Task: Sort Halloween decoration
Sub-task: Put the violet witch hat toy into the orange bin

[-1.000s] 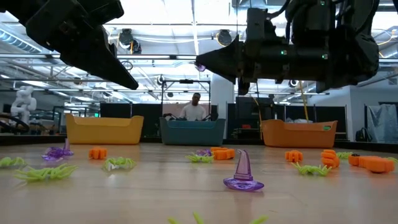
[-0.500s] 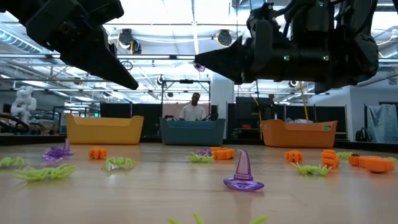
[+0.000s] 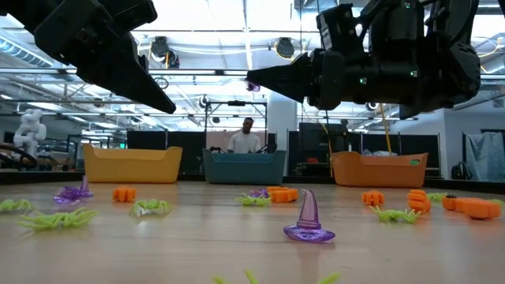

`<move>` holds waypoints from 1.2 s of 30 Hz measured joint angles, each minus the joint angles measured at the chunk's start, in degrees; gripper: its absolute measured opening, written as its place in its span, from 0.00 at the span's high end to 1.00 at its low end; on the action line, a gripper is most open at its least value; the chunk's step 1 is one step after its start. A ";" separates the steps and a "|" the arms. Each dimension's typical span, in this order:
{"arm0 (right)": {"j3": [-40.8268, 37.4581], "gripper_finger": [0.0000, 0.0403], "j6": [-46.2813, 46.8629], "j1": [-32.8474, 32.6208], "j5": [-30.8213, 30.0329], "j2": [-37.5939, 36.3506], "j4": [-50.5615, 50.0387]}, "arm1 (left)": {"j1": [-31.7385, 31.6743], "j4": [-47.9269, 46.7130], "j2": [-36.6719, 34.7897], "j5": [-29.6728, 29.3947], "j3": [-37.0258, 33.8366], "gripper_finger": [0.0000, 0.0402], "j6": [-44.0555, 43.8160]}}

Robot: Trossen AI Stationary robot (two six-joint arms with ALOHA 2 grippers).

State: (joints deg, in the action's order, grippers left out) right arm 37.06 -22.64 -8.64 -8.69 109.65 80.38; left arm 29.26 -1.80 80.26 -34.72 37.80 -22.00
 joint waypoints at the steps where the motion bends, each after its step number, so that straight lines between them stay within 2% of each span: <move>1: 0.00 1.00 -0.70 0.00 0.00 0.00 0.00 | 0.00 0.00 0.01 0.02 0.00 0.58 0.00; 17: 0.00 1.00 -1.74 0.02 -0.07 -0.04 0.39 | 0.00 0.00 -0.01 0.30 0.00 0.58 -0.02; 30: 0.00 1.00 9.48 0.02 -0.17 -0.04 0.83 | 0.00 0.00 0.00 0.33 0.00 0.58 -0.02; 36: 0.00 1.00 17.41 0.02 -0.20 -0.04 0.81 | 0.00 0.00 -0.01 0.33 0.00 0.58 -0.02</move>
State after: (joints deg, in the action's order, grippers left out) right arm 37.06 -5.23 -8.62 -8.88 109.60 81.19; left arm 29.26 -1.80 80.25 -34.39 37.80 -22.02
